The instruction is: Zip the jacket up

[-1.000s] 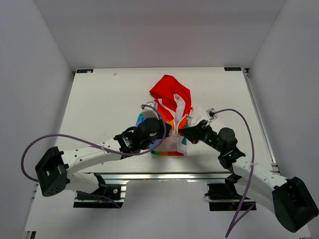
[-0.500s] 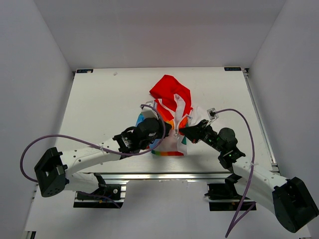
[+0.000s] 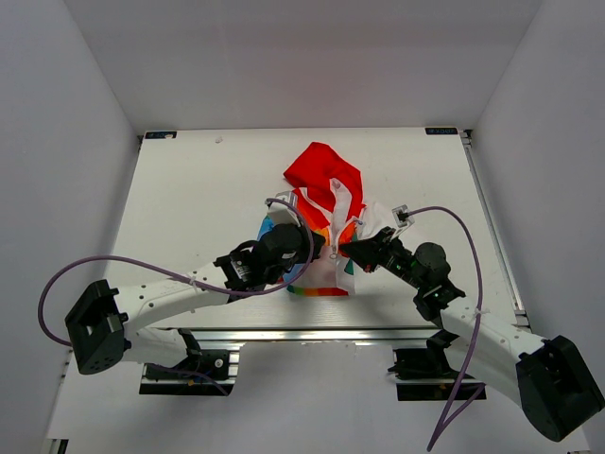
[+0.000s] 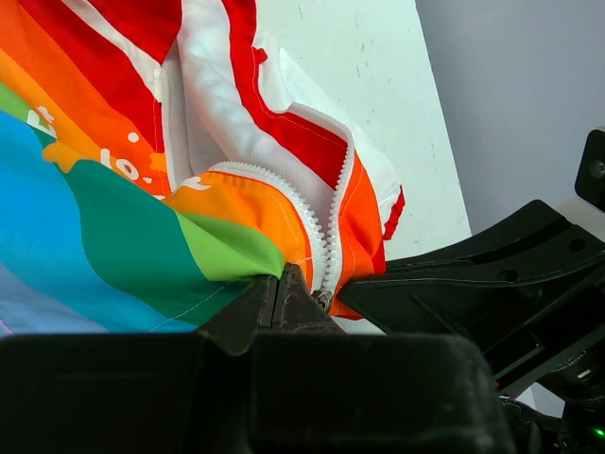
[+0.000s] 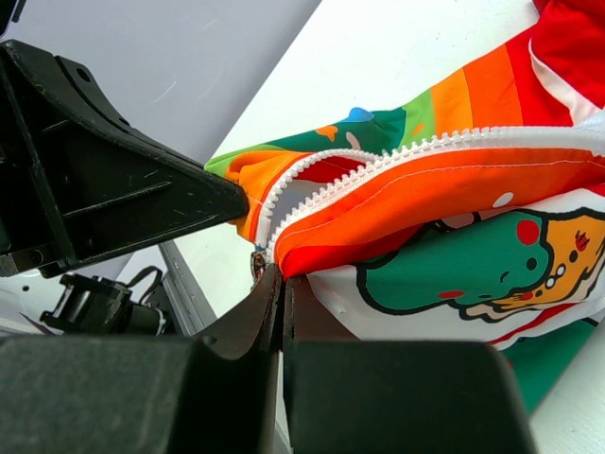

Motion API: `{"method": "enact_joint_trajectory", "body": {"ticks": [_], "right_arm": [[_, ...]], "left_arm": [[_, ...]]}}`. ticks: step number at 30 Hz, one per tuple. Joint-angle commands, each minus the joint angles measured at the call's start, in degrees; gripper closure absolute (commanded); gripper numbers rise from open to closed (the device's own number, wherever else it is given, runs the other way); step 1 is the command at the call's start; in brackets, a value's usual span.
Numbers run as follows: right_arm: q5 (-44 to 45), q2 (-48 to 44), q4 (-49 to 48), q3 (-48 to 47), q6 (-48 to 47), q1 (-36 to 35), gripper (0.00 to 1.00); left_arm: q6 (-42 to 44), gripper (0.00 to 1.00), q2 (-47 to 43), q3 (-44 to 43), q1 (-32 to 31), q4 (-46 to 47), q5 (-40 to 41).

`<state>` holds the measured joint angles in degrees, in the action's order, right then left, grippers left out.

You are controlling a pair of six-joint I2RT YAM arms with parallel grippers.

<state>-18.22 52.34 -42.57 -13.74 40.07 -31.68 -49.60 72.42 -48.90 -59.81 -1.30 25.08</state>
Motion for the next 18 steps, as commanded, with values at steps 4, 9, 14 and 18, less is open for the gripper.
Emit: {"method": "enact_joint_trajectory", "body": {"ticks": [4, 9, 14, 18], "right_arm": [[-0.9, -0.7, -3.0, -1.1, -0.5, -0.4, 1.00], [-1.1, -0.6, -4.0, -1.1, 0.1, -0.4, 1.00], [-1.3, 0.0, -5.9, -1.2, 1.3, -0.4, 1.00], [-0.6, 0.3, -5.9, -1.2, 1.9, -0.4, 1.00]], "left_arm": [[-0.4, 1.00, -2.2, -0.6, -0.4, 0.2, 1.0], [-0.6, 1.00, -1.8, -0.8, -0.4, 0.0, 0.8], [-0.6, 1.00, -1.1, -0.8, -0.4, 0.1, 0.2], [-0.6, 1.00, -0.4, -1.2, -0.4, -0.4, 0.4]]}}
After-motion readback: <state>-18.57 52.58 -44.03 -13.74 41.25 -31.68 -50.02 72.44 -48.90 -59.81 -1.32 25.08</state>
